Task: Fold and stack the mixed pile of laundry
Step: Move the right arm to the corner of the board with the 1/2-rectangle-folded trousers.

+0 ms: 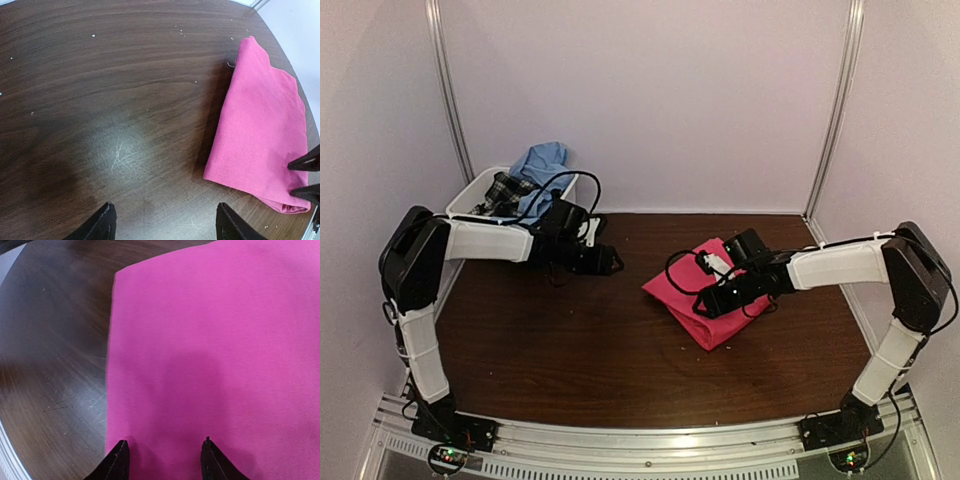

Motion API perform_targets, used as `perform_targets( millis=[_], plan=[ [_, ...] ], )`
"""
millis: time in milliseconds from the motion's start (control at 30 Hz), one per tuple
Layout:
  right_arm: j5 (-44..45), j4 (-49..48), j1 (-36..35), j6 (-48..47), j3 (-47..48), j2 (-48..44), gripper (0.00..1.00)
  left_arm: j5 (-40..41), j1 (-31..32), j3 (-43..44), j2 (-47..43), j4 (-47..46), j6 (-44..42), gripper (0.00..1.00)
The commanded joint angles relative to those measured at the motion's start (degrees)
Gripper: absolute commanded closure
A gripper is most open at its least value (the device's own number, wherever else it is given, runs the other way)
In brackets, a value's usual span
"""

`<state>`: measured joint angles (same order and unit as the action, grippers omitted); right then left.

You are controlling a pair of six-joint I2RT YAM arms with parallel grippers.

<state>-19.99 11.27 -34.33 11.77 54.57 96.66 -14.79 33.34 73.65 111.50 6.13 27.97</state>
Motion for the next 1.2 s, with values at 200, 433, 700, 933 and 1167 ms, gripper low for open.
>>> perform_targets(
  millis=[200,433,700,933,1167],
  plan=[
    [5.0,4.3,-6.6,2.8,-4.3,-0.1,0.65,1.0,-0.6,-3.5,-7.1,1.4,0.0,0.3],
    [-4.1,-8.0,-8.3,9.1,-5.7,8.4,0.66,1.1,-0.6,-4.2,-7.2,1.2,0.4,0.3],
    [1.6,-3.7,1.1,11.3,8.7,19.3,0.59,2.5,-0.8,-3.8,-8.5,2.4,0.5,0.3],
    [3.4,-2.5,13.3,12.3,15.8,24.1,0.58,2.7,-1.8,-5.7,-9.7,2.1,0.6,0.3],
    [6.0,1.2,20.7,13.3,25.5,29.4,0.57,3.1,-2.7,-6.4,-11.0,3.1,0.4,0.29]
  ],
)
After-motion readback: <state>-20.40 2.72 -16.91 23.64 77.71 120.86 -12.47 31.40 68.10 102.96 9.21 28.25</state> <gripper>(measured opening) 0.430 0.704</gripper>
